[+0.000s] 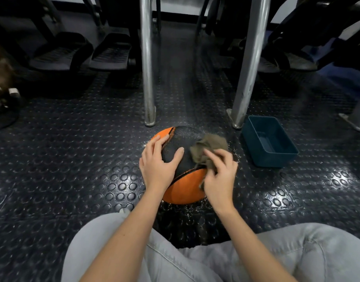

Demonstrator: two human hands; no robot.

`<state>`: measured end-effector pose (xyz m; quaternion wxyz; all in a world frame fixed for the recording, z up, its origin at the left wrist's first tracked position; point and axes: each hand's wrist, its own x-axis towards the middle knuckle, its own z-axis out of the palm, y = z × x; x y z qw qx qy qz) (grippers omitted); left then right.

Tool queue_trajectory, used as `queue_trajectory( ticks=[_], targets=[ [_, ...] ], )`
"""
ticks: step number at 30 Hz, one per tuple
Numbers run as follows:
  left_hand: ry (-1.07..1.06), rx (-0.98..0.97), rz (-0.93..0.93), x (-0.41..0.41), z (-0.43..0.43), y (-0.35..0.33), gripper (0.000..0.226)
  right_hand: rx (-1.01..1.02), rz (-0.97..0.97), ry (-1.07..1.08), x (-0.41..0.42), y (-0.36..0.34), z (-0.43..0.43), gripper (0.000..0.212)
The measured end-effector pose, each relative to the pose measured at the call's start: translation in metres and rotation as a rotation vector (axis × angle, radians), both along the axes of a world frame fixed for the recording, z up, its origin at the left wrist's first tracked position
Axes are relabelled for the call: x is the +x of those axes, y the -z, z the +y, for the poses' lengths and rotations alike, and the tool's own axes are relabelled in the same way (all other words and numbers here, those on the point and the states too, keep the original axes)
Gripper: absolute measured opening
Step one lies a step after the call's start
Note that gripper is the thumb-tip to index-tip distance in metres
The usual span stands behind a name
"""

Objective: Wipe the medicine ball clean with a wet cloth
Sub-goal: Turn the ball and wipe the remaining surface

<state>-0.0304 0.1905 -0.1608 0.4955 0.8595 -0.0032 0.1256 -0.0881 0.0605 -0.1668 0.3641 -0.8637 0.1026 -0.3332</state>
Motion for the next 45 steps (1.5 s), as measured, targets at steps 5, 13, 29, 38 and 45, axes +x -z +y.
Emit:
queue_trajectory(
  ticks=[5,13,29,38,45],
  targets=[
    [0.001,-0.019,-0.006,0.0,0.002,0.001,0.067,0.15,0.15,0.073,-0.002,0.024,-0.029,0.046],
    [-0.036,-0.03,-0.025,0.002,0.003,0.003,0.065,0.065,0.061,0.013,-0.012,0.008,0.006,0.049],
    [-0.027,-0.018,-0.069,0.0,0.0,0.005,0.064,-0.111,-0.005,-0.056,-0.017,0.014,0.0,0.052],
    [0.018,0.044,-0.069,-0.003,-0.005,0.003,0.066,0.094,0.158,0.09,0.0,0.004,-0.021,0.045],
    [0.069,0.078,-0.084,-0.003,-0.006,0.004,0.066,0.083,0.167,0.038,0.003,0.012,-0.043,0.042]
  ],
)
